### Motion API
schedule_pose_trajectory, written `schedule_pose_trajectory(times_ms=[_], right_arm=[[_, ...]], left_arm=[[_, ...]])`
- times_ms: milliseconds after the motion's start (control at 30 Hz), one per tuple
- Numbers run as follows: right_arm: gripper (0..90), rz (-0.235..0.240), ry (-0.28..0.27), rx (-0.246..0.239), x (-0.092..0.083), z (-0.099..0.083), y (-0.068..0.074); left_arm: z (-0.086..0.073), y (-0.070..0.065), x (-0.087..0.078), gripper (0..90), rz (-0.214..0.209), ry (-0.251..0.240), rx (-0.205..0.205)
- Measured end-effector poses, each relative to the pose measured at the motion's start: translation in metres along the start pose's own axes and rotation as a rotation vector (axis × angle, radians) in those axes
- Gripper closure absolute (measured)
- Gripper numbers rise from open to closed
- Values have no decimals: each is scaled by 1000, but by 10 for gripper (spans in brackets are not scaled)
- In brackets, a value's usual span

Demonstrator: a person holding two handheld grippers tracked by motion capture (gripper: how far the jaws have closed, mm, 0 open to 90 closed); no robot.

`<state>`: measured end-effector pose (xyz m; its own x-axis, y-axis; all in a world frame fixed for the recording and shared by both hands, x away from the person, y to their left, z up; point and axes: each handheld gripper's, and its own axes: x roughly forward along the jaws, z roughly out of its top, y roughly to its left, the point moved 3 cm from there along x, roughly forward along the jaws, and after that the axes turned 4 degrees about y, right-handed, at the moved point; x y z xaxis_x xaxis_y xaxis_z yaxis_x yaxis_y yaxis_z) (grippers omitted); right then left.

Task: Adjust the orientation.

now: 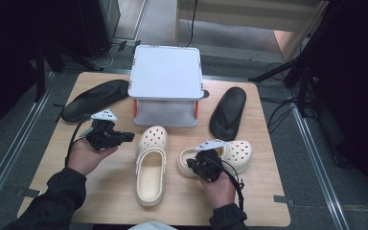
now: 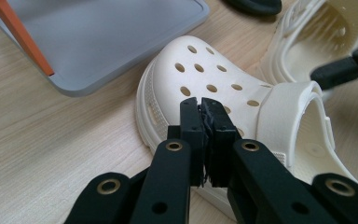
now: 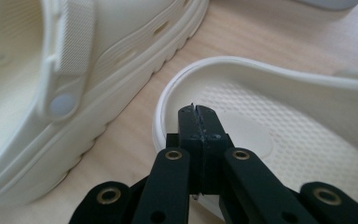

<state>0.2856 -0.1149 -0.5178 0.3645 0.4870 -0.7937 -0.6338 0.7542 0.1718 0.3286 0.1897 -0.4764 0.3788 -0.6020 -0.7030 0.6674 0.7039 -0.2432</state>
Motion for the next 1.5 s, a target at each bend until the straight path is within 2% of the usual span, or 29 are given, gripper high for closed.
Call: schedule_pose_trajectory(times_ms=[200,333,500,633,700,800,833,900,967,1100,1133,1233,1300,1333,1367,1400,1433,1467,1500], right_arm=[[900,27,7,-17,-9,-18,12],[900,58,13,-15,-20,-36,20],[900,80,15,5,-31,-52,19],[900,82,19,2,-36,-60,19],[900,92,-17,3,-43,-62,19],[900,86,-64,1,-53,-56,19],[900,72,-98,-4,-64,-49,16],[900,49,-133,-2,-78,-43,10],[900,34,-145,6,-84,-41,5],[900,-26,-172,49,-102,-39,-20],[900,-57,-173,77,-105,-42,-35],[900,-98,-175,123,-106,-48,-54],[900,-102,-171,135,-104,-50,-60],[900,-127,-151,150,-99,-53,-71],[900,-127,-151,150,-99,-53,-71],[900,-155,-129,171,-95,-57,-82],[900,-155,-129,171,-95,-57,-82],[900,-160,-118,207,-91,-63,-91],[900,-164,-115,214,-90,-65,-94]], left_arm=[[0,-1,2,883,3,4,3],[0,-1,3,883,1,9,1],[0,-2,4,883,1,11,3],[0,-2,3,882,1,10,1],[1,-2,4,882,1,11,3],[1,-2,5,882,-1,11,4],[1,-2,5,883,-4,12,0],[1,-2,4,882,-2,11,3],[1,-1,4,883,2,9,3],[1,-1,4,883,1,5,-2],[1,-1,3,882,1,3,-4],[1,-1,4,883,3,8,0],[1,-1,4,882,2,8,0],[1,-1,4,882,1,10,2],[1,-1,4,882,0,11,3],[1,-1,5,883,-2,12,3],[1,-1,5,883,-2,12,3],[0,-1,4,883,3,10,4],[0,-1,4,883,3,10,4]])
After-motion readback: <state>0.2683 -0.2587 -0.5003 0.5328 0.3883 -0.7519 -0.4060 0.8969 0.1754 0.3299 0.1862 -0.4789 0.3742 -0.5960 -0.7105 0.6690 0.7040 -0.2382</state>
